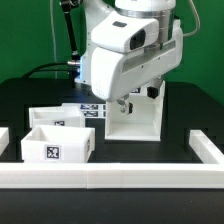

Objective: Assemble drawer

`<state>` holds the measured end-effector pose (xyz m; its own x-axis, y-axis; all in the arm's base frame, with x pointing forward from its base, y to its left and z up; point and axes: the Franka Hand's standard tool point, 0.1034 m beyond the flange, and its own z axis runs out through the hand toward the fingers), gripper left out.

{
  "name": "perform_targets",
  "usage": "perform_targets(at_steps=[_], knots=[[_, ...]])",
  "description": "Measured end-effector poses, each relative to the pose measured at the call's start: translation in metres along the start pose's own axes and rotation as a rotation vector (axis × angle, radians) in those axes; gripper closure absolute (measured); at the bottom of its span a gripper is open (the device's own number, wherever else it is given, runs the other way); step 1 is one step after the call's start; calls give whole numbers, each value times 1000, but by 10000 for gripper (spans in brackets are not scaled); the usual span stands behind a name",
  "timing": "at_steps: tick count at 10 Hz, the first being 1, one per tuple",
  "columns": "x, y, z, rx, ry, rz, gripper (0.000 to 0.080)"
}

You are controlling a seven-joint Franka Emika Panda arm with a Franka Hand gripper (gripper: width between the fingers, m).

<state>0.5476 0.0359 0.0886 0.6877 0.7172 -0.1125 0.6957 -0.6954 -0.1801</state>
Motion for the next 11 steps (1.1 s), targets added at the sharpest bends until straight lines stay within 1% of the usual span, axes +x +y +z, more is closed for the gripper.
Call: perform_targets(at_steps=[6, 7, 8, 9, 10, 11], knots=[[0, 0, -1, -2, -1, -1, 149], [0, 1, -11, -15, 2, 17, 149], [3, -2, -30, -40, 11, 46, 149], [6, -7, -44, -59, 27, 71, 149], [5, -14, -53, -85, 51, 85, 149], [-1, -24, -56, -95, 57, 89, 149]])
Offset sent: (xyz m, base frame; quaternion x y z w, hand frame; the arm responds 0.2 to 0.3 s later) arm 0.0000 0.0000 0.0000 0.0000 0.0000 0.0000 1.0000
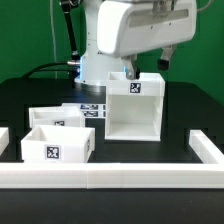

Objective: Assemble drawer

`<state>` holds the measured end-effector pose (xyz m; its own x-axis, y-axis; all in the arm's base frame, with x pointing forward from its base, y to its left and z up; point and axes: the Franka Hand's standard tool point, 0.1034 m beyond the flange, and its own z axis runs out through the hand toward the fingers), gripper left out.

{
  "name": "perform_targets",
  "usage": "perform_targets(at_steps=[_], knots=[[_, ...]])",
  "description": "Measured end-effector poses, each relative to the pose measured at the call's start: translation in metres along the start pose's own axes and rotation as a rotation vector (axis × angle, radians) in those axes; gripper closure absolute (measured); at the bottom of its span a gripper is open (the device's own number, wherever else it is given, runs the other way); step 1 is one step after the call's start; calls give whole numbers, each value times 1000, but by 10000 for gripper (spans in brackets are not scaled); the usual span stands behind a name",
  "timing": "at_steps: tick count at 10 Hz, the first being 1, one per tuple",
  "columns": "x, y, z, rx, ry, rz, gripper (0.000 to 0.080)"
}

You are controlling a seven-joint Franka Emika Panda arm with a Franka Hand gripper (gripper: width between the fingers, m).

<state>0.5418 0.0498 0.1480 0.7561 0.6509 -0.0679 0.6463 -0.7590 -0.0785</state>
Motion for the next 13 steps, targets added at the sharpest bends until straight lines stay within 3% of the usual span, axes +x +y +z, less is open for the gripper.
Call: perform_targets(at_steps=[4, 5, 6, 7, 8, 9, 13], knots=[[-2, 3, 6, 0, 4, 13, 149], [-10, 5, 10, -42, 65, 90, 149], [-21, -8, 7, -60, 81, 219, 149], [-28, -21, 6, -44, 81, 333, 149], [-33, -27, 10, -4, 84, 446, 149], [-34, -29, 10, 7, 70, 464, 149], [-34, -30, 10, 10, 64, 462, 149]])
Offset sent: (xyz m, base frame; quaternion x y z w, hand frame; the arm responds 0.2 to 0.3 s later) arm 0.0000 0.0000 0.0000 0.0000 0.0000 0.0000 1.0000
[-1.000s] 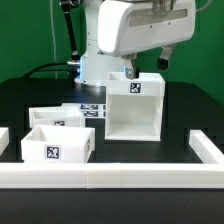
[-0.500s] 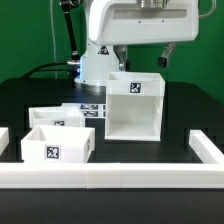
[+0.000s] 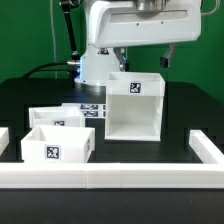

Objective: Assemble drawer

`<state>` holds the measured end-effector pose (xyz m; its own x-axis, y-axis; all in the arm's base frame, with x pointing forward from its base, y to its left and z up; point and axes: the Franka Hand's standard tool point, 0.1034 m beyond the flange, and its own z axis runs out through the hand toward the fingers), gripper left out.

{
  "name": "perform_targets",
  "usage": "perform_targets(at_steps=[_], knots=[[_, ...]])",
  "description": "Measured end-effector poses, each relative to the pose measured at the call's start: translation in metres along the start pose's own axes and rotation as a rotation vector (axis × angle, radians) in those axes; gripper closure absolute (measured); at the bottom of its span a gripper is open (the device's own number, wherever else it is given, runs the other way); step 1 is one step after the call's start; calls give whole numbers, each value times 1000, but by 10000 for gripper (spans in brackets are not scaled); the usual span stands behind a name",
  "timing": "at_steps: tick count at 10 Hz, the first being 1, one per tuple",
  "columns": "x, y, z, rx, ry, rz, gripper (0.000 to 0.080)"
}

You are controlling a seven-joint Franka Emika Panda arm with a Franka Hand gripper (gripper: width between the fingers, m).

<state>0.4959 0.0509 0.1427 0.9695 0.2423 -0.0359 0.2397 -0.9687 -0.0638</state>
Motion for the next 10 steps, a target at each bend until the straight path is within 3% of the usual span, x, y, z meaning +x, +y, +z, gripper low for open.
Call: perform_targets(at_steps=[4, 10], knots=[[-22, -17, 14, -4, -15, 142, 149], [-43, -41, 40, -9, -37, 185, 149]])
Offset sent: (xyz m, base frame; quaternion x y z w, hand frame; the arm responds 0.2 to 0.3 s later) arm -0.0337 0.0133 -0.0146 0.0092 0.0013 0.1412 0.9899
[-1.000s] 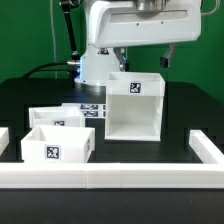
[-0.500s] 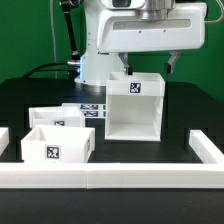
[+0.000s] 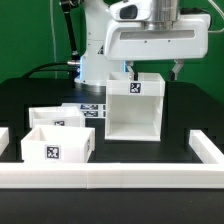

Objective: Assemble drawer

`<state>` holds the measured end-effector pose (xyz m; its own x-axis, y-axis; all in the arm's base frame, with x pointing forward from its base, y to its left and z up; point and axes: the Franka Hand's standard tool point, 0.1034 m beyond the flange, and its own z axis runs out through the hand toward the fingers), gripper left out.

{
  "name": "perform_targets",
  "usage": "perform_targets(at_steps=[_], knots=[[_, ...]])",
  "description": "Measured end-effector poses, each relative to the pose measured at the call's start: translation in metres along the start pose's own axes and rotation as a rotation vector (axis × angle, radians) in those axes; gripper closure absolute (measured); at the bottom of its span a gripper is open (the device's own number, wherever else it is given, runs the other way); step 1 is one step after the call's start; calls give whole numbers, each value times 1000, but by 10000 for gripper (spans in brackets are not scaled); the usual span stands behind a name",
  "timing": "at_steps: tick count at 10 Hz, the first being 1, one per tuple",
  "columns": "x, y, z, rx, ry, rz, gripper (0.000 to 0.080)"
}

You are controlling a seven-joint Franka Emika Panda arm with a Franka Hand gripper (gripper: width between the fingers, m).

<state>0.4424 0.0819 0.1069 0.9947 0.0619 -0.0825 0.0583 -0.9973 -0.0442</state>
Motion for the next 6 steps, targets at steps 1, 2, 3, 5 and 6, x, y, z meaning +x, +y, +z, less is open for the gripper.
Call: perform_targets(at_steps=[1, 2, 3, 5, 6], knots=[[-1, 0, 2, 0, -3, -3, 175], [0, 1, 1, 0, -3, -7, 175], [0, 2, 1, 0, -2, -11, 356], [0, 2, 1, 0, -2, -13, 537], [0, 2, 1, 0, -2, -13, 672]])
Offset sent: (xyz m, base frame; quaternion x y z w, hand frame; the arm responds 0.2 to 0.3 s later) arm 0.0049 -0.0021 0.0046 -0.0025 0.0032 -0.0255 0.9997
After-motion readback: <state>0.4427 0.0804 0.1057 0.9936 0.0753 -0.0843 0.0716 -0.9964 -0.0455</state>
